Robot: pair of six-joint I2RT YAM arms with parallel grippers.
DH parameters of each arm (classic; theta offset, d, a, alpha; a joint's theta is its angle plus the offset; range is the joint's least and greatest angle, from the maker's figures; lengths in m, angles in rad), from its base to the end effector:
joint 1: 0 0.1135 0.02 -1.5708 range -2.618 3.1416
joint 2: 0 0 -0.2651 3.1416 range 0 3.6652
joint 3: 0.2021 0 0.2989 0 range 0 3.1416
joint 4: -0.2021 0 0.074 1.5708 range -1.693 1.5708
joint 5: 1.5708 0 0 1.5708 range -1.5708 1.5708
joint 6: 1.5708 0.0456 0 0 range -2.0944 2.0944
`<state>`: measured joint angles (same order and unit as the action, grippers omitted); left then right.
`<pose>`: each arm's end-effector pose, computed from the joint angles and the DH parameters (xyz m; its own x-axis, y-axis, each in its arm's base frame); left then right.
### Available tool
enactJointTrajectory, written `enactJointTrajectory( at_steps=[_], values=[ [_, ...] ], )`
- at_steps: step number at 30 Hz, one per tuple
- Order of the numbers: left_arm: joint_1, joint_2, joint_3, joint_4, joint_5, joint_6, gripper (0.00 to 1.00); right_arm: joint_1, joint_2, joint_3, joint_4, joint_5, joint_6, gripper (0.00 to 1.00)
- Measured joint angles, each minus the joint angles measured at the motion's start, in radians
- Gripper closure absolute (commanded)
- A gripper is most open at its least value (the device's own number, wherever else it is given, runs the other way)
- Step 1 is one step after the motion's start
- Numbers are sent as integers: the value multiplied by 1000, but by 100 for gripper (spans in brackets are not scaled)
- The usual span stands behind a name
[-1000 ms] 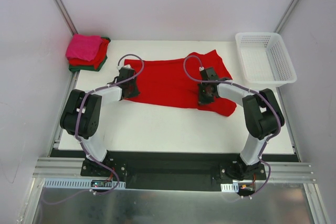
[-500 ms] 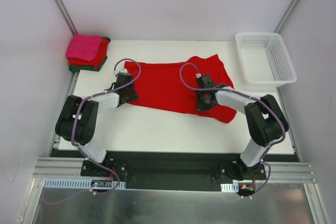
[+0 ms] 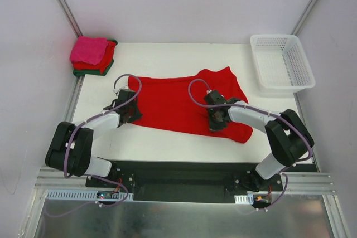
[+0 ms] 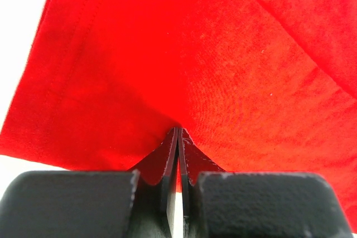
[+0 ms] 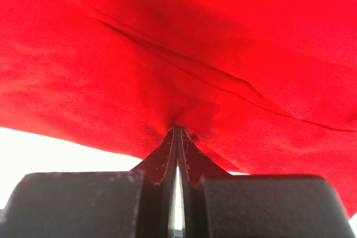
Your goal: Fold and stack the t-shirts
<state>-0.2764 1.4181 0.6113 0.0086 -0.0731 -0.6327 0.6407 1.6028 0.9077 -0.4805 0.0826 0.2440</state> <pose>0.2982 -0.0811 0.1200 -0.6875 -0.4180 -0.5938 -0.2274 0.9005 -0.3706 0.2730 0.1989 0.1268 -0.8557 -0.3377 -0.3920 -0.3746 0.9270 0.0191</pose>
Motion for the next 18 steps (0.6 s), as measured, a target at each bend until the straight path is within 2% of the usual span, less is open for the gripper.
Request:
enactJointTrajectory(
  at_steps=[10, 13, 14, 16, 18],
  values=[
    [0, -166, -78, -140, -7, -44, 100, 82, -71, -52, -69, 27, 56, 98],
    [0, -247, -101, -168, -6, -55, 100, 102, -122, -54, -114, 61, 66, 81],
    [0, -286, -106, -181, -6, -56, 100, 106, -153, -53, -128, 77, 70, 70],
    [0, -348, -108, -187, -6, -56, 100, 108, -211, -53, -149, 107, 80, 61],
    [0, -409, -108, -189, -6, -56, 100, 108, -266, -42, -176, 143, 86, 59]
  ],
)
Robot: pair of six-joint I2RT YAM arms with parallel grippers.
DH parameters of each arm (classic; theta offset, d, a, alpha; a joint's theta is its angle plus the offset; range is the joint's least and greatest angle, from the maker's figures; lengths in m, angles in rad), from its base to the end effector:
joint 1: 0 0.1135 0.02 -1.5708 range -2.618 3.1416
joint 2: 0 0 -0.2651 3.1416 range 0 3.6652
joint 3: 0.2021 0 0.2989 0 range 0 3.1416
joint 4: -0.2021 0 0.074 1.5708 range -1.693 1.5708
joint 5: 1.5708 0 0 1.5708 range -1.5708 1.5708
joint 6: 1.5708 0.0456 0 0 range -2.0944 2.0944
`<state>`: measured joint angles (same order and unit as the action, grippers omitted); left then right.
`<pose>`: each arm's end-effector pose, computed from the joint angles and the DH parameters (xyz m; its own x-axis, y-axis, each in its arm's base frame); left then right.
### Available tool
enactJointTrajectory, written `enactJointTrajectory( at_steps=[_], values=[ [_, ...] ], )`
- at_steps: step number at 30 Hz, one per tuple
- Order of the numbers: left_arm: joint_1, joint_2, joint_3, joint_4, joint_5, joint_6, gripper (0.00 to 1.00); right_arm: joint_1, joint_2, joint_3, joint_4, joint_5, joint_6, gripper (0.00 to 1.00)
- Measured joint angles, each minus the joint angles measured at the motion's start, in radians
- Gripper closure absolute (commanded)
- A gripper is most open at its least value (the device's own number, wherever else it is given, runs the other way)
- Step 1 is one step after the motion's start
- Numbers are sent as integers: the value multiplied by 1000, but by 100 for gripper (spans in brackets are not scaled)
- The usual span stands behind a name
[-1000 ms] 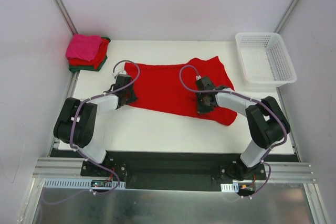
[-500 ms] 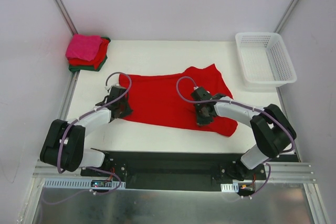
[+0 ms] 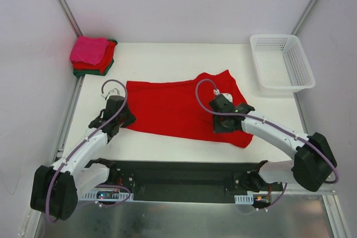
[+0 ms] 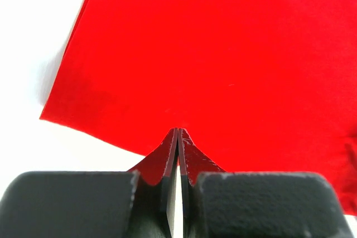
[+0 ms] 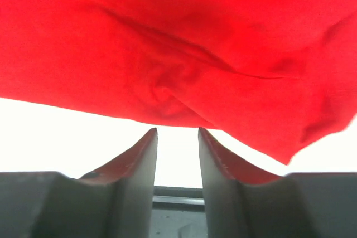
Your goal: Fold and stack the t-shirts
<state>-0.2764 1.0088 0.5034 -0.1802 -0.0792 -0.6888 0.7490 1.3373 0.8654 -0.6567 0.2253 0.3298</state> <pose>0.2477 -0.0665 0.1729 -0.6057 -0.4868 -0.6294 -0.2226 0.8631 -0.4533 0.2248 0.1951 0.1847 -0.8185 -0.3300 -0.4703 -0.3473 0.9363 -0.0524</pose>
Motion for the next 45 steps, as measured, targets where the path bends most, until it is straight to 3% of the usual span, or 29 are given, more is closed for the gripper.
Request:
enactJointTrajectory(
  at_steps=[6, 19, 41, 45],
  values=[
    [0, -66, 6, -1, 0, 8, 100, -31, -73, 38, -21, 85, -2, 59],
    [0, -68, 5, -20, 0, 26, 100, -189, 62, -19, 86, 57, -44, 60],
    [0, -82, 4, -28, -4, 28, 100, -196, 140, -30, 164, 2, -55, 62],
    [0, -82, 4, -28, -4, 29, 99, -199, 161, -30, 168, 2, -56, 69]
  ],
)
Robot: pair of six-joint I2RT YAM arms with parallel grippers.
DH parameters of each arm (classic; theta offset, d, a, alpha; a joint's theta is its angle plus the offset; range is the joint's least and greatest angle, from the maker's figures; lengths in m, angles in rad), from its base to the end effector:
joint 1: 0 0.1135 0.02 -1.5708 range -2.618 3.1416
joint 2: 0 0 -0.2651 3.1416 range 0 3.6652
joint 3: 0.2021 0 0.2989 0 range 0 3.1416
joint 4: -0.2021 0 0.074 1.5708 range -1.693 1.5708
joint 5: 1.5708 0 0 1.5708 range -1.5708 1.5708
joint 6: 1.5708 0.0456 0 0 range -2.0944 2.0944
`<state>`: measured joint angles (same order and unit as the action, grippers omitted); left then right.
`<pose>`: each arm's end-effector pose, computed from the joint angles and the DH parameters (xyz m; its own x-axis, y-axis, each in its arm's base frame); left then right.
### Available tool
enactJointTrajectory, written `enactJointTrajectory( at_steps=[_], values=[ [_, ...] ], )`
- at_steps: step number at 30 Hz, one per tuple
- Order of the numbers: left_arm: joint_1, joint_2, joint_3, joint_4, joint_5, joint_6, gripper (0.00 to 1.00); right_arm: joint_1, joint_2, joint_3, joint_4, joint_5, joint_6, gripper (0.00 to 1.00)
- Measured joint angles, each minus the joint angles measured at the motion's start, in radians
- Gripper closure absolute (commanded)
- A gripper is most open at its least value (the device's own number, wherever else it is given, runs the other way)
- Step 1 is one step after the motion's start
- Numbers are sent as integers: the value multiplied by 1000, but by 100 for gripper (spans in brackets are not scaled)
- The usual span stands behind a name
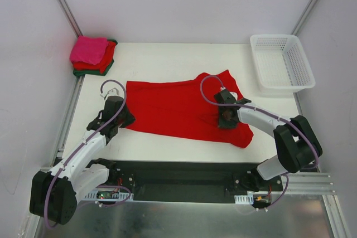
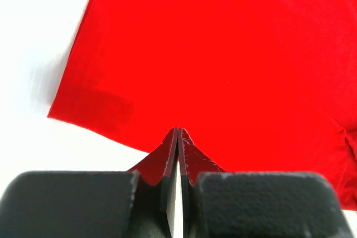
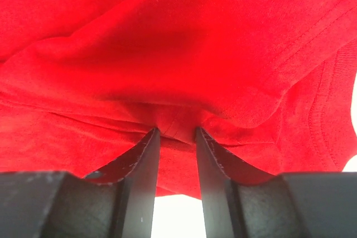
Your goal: Fold and stack the t-shirts
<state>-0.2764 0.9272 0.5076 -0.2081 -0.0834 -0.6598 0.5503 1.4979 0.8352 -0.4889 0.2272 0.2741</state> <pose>0.2410 -0.0644 0.1909 -0.5733 -0.4723 -0.6695 -0.1827 0.8703 -0.4575 0.2753 0.1568 0.1369 -0.8663 -0.2221 -0.4475 -0.2045 0.9749 -0.0879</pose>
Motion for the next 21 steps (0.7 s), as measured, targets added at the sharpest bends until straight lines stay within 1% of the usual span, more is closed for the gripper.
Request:
enactJointTrajectory(
  at_steps=[5, 11, 17, 21],
  values=[
    [0, 0, 0, -1, -3, 11, 100, -1, 15, 0, 7, 0, -4, 85],
    [0, 0, 0, -2, -4, 15, 100, -1, 17, 0, 8, 1, -7, 96],
    [0, 0, 0, -9, -5, 16, 99, -1, 14, 0, 6, 2, -8, 98],
    [0, 0, 0, -11, -5, 16, 100, -1, -19, 0, -9, 8, -14, 98]
  ],
)
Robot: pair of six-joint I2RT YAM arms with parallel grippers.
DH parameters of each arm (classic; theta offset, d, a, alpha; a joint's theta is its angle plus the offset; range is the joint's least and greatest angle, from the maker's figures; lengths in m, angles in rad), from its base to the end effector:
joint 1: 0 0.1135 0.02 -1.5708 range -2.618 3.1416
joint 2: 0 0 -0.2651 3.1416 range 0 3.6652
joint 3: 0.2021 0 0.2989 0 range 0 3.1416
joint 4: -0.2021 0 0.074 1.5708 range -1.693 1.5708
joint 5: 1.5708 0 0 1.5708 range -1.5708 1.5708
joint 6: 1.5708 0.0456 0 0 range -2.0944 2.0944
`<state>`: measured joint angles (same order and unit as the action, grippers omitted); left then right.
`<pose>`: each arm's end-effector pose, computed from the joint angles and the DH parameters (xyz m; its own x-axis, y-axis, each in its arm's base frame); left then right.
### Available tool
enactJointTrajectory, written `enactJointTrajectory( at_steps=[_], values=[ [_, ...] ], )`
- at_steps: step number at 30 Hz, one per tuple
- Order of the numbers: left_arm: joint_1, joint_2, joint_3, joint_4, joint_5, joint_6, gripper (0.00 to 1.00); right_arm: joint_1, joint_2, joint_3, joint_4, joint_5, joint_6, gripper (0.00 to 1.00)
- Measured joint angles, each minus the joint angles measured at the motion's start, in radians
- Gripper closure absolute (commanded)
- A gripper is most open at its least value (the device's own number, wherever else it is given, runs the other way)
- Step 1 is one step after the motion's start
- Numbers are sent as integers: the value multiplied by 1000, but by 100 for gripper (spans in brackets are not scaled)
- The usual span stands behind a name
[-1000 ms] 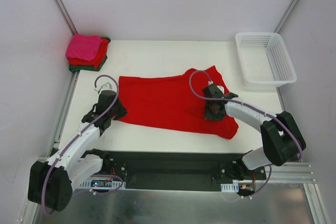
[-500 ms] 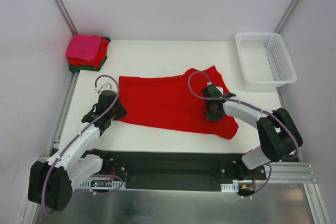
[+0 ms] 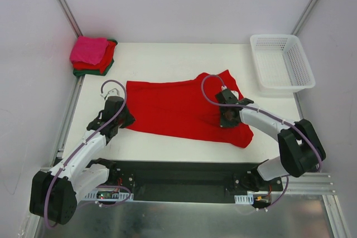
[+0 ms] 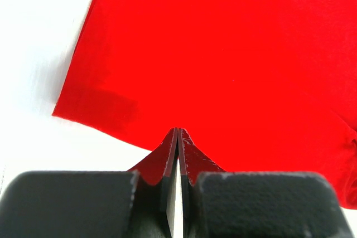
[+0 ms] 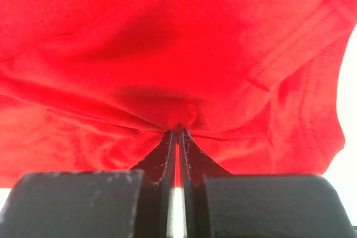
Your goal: Fold and stack the t-shirts
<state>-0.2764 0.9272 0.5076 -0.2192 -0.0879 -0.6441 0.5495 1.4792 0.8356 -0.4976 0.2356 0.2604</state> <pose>0.2403 -0.0640 0.1899 -0.5812 -0.4569 -0.6734 -0.1813 0.8794 -0.4402 0.2744 0.1556 0.1422 -0.8586 -0.2322 -0.4571 -0.2110 0.9726 -0.0978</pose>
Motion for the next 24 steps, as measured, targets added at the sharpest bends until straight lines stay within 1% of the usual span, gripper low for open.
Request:
enactJointTrajectory(
  at_steps=[5, 11, 24],
  values=[
    [0, 3, 0, -3, 0, 0, 100, 0, -56, 25, -34, 17, -18, 98],
    [0, 3, 0, -4, 0, 0, 100, 0, -51, 114, -34, 37, -57, 98],
    [0, -24, 0, -6, 0, 0, 100, 0, 163, 252, 31, 42, -111, 99]
  ],
)
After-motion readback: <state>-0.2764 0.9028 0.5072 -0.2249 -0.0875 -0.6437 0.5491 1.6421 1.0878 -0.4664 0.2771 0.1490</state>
